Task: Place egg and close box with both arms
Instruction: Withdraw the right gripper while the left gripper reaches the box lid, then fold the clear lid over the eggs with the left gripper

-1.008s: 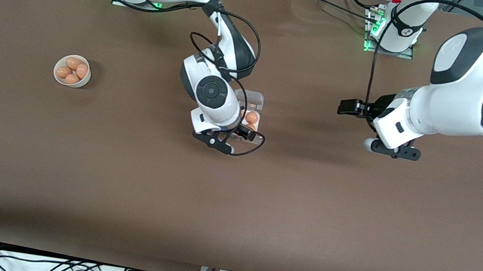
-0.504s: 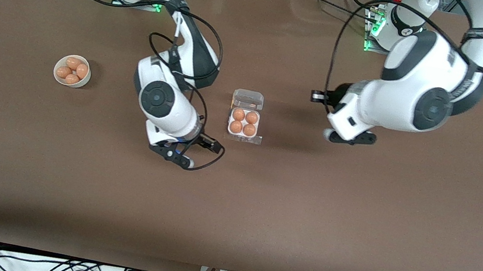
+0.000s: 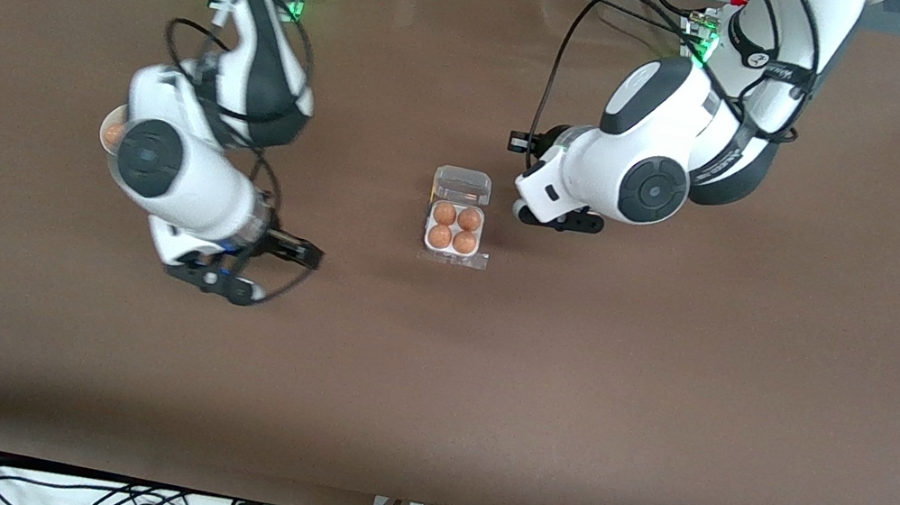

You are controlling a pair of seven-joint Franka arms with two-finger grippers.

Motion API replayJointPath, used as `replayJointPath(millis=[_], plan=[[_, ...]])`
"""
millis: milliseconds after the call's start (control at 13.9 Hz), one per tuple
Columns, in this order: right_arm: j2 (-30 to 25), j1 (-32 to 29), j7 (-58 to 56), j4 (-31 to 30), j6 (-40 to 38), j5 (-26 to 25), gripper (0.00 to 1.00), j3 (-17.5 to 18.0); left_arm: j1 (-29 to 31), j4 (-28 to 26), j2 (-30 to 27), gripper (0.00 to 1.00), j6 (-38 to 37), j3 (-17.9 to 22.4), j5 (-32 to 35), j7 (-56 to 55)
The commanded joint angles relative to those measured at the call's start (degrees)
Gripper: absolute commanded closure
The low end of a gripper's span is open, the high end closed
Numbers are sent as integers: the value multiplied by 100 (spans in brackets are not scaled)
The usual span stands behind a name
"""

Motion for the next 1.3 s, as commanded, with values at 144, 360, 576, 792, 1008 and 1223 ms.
replayJointPath(millis=[144, 360, 576, 792, 1008, 1223], plan=[[-1664, -902, -1409, -1379, -347, -408, 0, 190, -526, 314, 663, 100, -17, 76, -395, -155], [-2288, -1211, -1401, -1397, -953, -603, 0, 200, -781, 762, 1190, 100, -16, 76, -386, -488], [-2781, -1448, -1419, -1336, -1323, -681, 0, 191, -870, 992, 1473, 100, 229, 85, -377, -585], [-3037, -1493, -1471, -1196, -1535, -1033, 0, 138, -870, 992, 1543, 100, 309, 94, -316, -630], [-3072, -1597, -1463, -1046, -1737, -990, 0, 42, -861, 1001, 1640, 100, 633, 138, -298, -630], [-3090, -1747, -1910, -1063, -1738, -972, 0, 15, -844, 1001, 1754, 100, 739, 155, -289, -630]])
